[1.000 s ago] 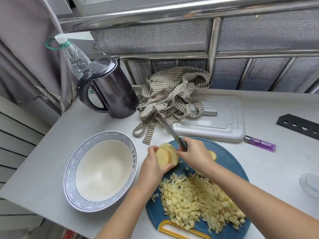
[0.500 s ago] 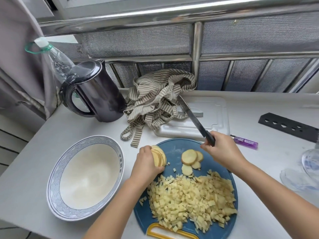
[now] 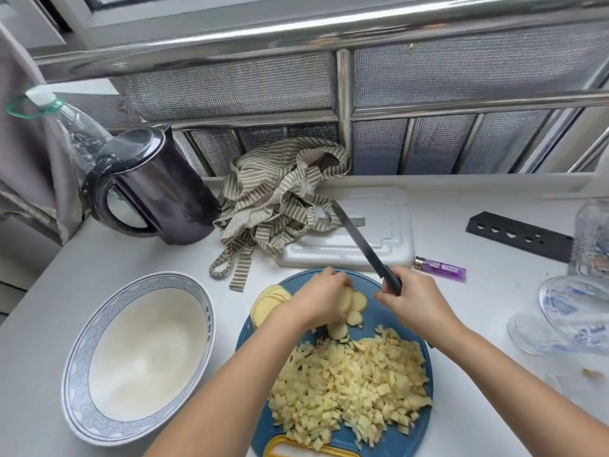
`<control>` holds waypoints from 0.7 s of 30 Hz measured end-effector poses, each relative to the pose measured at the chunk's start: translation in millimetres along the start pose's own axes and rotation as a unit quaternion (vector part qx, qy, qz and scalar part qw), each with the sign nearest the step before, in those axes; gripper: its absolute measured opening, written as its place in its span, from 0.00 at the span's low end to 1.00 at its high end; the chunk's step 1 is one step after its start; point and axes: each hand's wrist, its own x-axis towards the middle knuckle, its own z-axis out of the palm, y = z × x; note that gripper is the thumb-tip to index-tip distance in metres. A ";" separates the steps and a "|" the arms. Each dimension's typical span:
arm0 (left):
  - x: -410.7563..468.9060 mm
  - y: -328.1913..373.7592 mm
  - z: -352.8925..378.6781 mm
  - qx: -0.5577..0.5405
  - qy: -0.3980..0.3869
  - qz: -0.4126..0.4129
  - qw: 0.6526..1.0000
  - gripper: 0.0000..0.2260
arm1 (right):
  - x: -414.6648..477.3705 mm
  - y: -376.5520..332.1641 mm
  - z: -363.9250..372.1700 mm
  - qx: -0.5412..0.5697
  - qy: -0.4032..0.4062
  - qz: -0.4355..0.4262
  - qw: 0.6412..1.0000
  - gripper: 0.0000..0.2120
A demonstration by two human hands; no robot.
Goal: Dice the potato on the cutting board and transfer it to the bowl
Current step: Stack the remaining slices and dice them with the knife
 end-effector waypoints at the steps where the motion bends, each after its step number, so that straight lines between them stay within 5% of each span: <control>1: -4.4 -1.6 -2.1 -0.006 0.018 0.003 1.000 0.29 | -0.2 1.0 1.2 0.000 0.000 -0.001 1.000 0.07; 6: -42.9 -31.9 -23.1 0.016 0.107 -0.025 0.994 0.31 | 4.0 1.9 15.3 -0.039 -0.008 -0.019 0.999 0.05; 11: -78.9 -71.3 -17.9 0.027 0.089 -0.073 0.993 0.29 | 14.1 7.9 33.9 -0.161 -0.065 -0.081 0.982 0.05; 21: -86.0 -80.7 3.4 0.043 0.162 -0.034 0.985 0.30 | 30.4 -2.4 30.5 -0.218 -0.175 -0.151 0.948 0.10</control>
